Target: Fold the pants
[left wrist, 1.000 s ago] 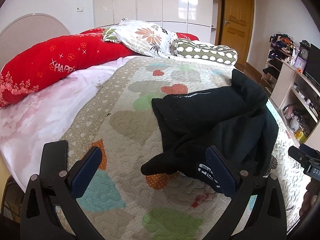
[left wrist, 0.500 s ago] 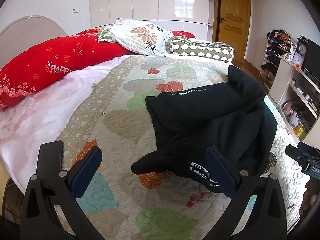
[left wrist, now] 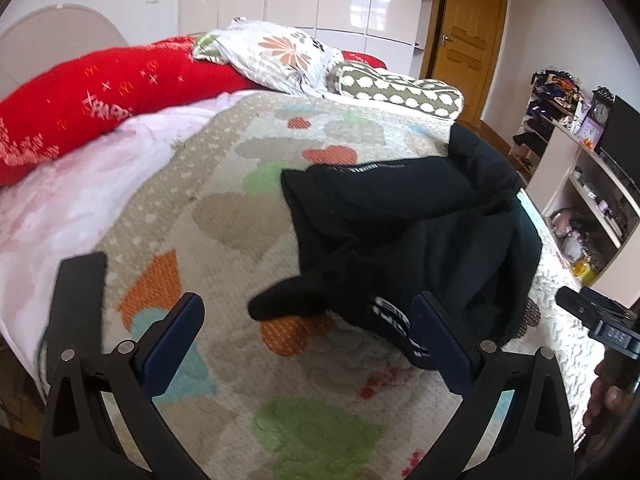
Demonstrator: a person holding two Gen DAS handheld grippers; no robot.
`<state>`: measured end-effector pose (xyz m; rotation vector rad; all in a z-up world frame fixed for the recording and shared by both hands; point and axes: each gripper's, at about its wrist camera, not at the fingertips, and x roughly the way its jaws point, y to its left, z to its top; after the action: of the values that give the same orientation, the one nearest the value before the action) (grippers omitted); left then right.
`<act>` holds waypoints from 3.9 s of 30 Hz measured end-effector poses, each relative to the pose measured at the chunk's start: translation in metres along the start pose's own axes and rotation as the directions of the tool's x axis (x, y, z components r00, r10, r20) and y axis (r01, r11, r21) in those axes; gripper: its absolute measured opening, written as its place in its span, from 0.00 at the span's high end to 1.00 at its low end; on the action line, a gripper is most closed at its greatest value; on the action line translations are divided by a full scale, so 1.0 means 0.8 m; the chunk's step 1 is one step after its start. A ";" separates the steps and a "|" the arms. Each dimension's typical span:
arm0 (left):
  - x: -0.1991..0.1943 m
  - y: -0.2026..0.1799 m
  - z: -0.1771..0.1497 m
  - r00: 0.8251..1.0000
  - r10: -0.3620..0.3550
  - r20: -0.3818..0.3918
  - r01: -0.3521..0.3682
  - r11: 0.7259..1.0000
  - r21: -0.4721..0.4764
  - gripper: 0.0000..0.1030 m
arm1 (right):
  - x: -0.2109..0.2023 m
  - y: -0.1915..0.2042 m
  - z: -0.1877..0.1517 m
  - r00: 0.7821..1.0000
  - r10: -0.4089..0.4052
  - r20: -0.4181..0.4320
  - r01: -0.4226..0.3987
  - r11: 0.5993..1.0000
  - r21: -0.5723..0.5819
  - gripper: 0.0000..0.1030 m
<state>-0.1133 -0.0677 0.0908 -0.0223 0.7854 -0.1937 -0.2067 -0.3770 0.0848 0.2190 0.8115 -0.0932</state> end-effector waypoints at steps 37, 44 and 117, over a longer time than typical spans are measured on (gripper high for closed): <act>0.012 0.098 0.034 0.994 -0.071 0.082 0.089 0.967 -0.238 0.87 | 0.031 -0.029 0.002 0.999 0.023 -0.038 -0.020 0.997 0.076 0.00; 0.045 0.133 0.014 1.000 -0.002 0.005 0.003 0.962 -0.274 0.87 | 0.057 -0.049 0.018 0.999 0.034 -0.030 -0.029 0.989 0.148 0.01; 0.087 0.103 0.091 0.988 -0.093 -0.123 0.068 0.979 -0.193 0.17 | 0.226 0.005 0.180 0.947 0.311 -0.083 -0.276 0.917 0.287 0.33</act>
<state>-0.0005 -0.0035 0.0862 -0.2229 0.9332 -0.1983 0.0201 -0.4056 0.0505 0.6108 0.8836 0.0954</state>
